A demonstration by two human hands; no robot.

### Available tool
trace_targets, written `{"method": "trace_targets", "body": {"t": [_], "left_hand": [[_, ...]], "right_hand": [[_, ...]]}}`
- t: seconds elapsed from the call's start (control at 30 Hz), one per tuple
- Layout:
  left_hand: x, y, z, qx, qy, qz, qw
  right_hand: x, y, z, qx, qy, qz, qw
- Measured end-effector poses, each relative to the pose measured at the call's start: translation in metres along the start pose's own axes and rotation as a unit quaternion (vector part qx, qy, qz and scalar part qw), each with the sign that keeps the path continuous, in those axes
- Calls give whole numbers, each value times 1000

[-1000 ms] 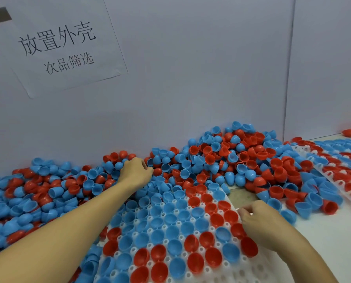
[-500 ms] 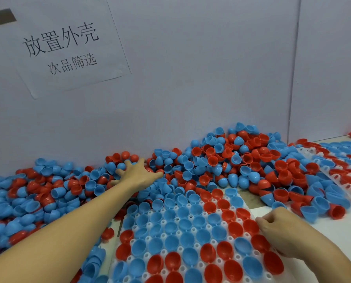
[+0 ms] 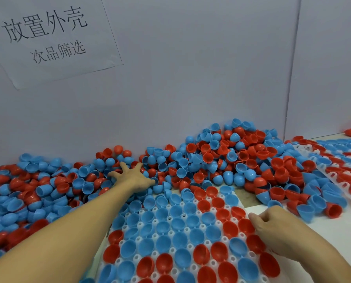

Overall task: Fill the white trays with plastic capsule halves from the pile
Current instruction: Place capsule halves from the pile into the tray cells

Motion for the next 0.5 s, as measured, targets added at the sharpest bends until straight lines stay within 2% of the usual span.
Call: {"method": "trace_targets", "body": {"t": [0.1,0.2,0.33,0.5], "left_hand": [[-2,-3,1,7,-36,62,997],[-6,-4,-3,6,-66,93,993],[-7,-2,-4,-9,-46,60,997],[-12,2,-11,-8,-43,67,997]], "right_hand": [[0,2,1,-2,2,6,1000],[0,2,2,0,14,8,1000],[-1,2,2,6,12,13,1000],[-1,2,1,-2,-1,25,1000]]}}
Point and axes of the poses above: each hand's wrist, its own y-axis towards the middle knuckle, its own x-axis out of the palm, z = x × y, the point moved 8 cm from there along y, towards the middle knuckle, and after that the axes turned 14 degrees about -z, right-handed, at the moved point
